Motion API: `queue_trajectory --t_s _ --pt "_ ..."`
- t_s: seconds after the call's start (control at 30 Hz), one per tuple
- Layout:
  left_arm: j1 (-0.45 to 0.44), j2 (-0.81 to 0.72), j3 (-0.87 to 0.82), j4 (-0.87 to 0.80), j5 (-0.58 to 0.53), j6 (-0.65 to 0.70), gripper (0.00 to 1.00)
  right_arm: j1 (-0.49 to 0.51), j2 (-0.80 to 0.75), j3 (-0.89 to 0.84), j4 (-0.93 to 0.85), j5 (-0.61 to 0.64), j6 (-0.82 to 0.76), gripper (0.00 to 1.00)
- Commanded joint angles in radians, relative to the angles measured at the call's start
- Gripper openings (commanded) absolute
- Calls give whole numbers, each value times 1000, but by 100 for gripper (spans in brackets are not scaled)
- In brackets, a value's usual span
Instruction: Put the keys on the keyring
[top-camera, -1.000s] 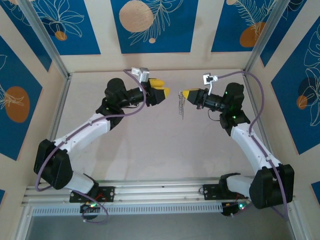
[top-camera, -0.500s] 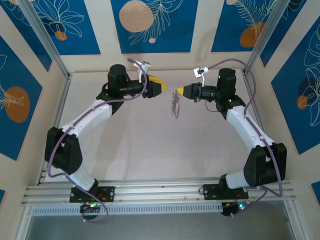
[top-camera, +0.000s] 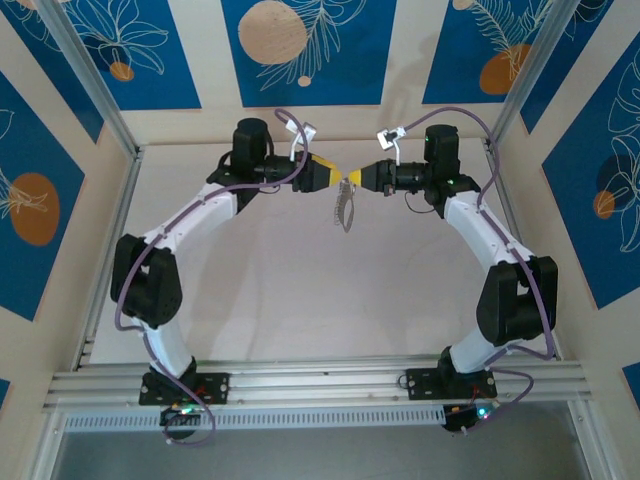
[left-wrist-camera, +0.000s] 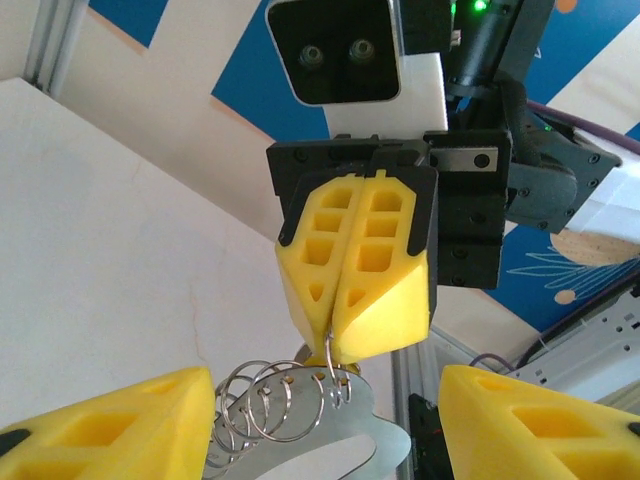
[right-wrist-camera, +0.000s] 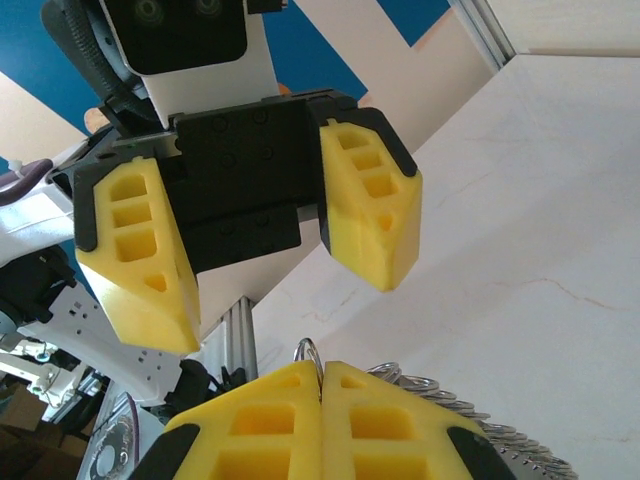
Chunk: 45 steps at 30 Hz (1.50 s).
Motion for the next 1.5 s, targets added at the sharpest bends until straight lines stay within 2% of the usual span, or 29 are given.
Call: queue_trajectory --t_s 0.0,0.53,0.8,1.07,1.2,1.47 --pt "7 26 48 -16 50 13 60 3 5 46 -31 -47 -33 0" --pt "7 53 92 -78 72 57 52 32 23 69 -55 -45 -47 0" --pt "11 53 95 -81 113 58 37 41 19 70 -62 -27 -49 0" --pt "22 41 69 -72 148 54 38 41 21 62 -61 -10 -49 0" --pt "30 33 55 -62 168 49 31 41 23 59 -59 -5 -49 0" --pt "31 36 51 -52 185 37 31 41 25 60 -53 -4 -42 0"
